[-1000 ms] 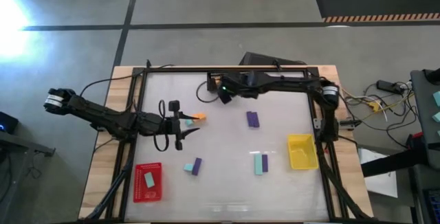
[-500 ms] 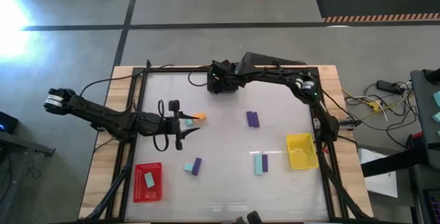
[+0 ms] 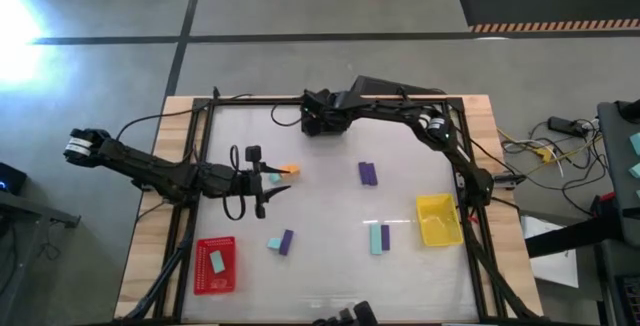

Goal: Sort & place blocks by color
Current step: Put the yellow block into the black bin

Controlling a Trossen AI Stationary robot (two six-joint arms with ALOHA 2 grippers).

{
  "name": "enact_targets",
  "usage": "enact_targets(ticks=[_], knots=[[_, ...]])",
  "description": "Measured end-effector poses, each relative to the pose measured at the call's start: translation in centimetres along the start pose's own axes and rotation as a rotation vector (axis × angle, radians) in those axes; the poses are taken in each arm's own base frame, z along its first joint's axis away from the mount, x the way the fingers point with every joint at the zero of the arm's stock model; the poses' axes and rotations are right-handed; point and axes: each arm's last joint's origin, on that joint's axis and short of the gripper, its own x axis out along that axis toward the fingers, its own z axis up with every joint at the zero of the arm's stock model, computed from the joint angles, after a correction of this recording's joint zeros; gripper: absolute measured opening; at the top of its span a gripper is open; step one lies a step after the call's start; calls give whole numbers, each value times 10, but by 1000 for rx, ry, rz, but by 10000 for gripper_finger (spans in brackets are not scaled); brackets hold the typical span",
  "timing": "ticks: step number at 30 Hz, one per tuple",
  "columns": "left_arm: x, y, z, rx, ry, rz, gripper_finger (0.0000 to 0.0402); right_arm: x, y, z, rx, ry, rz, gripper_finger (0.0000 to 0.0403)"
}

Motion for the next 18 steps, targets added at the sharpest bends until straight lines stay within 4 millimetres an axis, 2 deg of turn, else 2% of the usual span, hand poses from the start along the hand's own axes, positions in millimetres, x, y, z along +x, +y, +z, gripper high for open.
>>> enact_targets(ticks=[10,15,18], knots=[[0,0,0,0,0,0,159,3,1,-1,-2,5,-4,180],[0,0,0,0,0,0,159,1,0,-1,-12,4,-3,188],[0,0,0,0,0,0,159,-6,-1,1,-15,-7,5,187]])
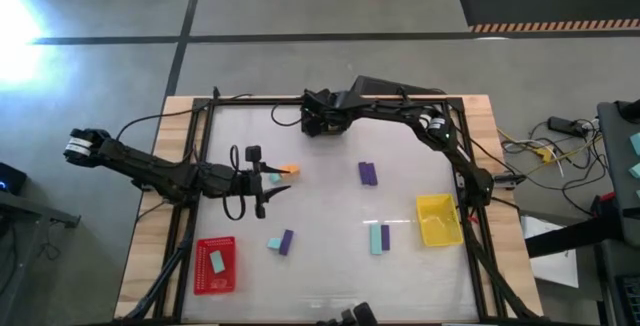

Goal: Sort & place blocks by color
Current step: Put the yellow block into the black bin

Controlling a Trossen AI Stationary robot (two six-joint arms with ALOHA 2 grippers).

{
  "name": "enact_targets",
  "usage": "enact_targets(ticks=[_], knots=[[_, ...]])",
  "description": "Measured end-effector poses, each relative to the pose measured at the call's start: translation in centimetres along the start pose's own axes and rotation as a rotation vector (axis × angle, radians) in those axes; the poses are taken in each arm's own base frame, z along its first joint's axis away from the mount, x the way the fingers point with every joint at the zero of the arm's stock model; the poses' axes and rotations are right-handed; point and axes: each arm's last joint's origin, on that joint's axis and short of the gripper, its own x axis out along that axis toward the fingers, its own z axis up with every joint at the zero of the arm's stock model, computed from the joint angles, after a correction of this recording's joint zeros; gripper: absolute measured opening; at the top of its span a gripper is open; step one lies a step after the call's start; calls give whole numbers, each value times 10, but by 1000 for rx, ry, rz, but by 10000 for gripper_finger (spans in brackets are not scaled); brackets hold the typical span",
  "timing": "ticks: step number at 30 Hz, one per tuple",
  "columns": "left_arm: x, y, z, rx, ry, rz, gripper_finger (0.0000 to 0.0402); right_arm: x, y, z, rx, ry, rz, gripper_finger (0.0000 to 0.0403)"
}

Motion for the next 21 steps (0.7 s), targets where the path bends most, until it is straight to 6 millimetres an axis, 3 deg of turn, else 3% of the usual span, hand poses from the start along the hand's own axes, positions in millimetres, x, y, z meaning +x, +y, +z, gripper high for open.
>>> enact_targets(ticks=[10,21], knots=[[0,0,-1,-1,3,-1,159,-53,7,-8,-119,-11,34,177],[0,-1,-4,-38,12,-4,159,-111,13,-48,-279,15,-130,155]])
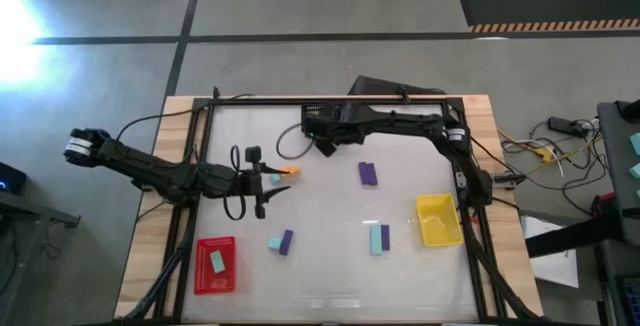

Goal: Sort & place blocks by color
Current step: Put the yellow block into the black bin

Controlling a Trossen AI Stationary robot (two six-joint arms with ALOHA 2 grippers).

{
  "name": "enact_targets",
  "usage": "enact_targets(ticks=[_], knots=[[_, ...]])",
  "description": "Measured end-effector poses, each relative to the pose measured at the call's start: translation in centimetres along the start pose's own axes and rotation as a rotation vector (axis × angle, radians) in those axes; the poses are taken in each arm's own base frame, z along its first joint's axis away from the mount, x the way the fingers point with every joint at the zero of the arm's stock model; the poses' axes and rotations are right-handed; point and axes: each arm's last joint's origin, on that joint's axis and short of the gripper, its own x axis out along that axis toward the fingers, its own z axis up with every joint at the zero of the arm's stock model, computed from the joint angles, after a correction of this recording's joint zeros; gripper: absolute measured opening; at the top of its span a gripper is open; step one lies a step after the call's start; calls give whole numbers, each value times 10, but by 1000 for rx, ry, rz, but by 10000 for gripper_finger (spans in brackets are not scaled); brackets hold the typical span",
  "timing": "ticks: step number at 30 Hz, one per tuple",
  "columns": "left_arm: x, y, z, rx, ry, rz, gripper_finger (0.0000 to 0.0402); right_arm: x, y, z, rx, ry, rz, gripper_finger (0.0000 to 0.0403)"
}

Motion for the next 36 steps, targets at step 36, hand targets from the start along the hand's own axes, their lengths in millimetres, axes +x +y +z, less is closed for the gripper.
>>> enact_targets(ticks=[36], knots=[[13,10,-27,-362,178,100,159,-13,-38,-171,55,-439,481,107]])
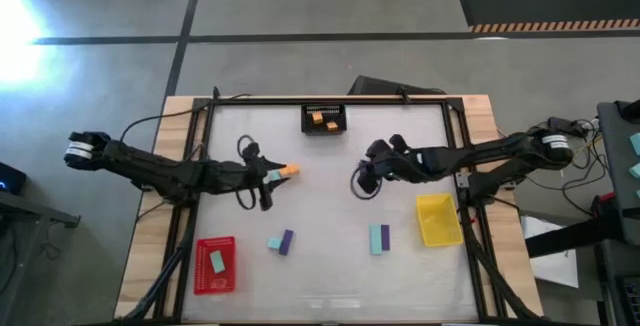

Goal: Sort & place blocks by color
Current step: Put the yellow block into the black bin

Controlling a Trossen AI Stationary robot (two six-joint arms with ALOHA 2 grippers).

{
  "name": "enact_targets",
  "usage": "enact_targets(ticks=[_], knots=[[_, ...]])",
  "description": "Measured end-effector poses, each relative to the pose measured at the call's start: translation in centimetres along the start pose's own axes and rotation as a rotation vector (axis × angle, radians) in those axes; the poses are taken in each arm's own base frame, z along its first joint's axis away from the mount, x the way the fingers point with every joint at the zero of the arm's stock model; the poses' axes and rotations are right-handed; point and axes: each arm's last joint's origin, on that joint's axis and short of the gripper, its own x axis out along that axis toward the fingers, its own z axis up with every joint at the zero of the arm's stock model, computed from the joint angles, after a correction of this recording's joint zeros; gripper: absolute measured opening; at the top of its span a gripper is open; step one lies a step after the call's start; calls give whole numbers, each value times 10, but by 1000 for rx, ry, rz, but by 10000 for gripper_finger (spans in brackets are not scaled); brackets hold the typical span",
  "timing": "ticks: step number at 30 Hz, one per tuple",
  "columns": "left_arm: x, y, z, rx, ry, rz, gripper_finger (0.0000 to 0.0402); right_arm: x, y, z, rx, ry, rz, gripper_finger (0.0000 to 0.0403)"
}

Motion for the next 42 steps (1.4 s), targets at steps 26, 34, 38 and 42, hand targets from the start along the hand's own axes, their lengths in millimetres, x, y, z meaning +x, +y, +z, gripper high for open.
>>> enact_targets(ticks=[26,34,38,42], knots=[[85,6,-25,157,390,83,159,-8,1,-10,-18,-81,104,107],[86,14,-26,143,396,106,159,-7,1,-10,-18,-81,103,107],[86,16,-26,138,397,114,162,-7,1,-10,-18,-81,103,107],[87,17,-26,136,399,118,176,-7,1,-10,-17,-81,102,107]])
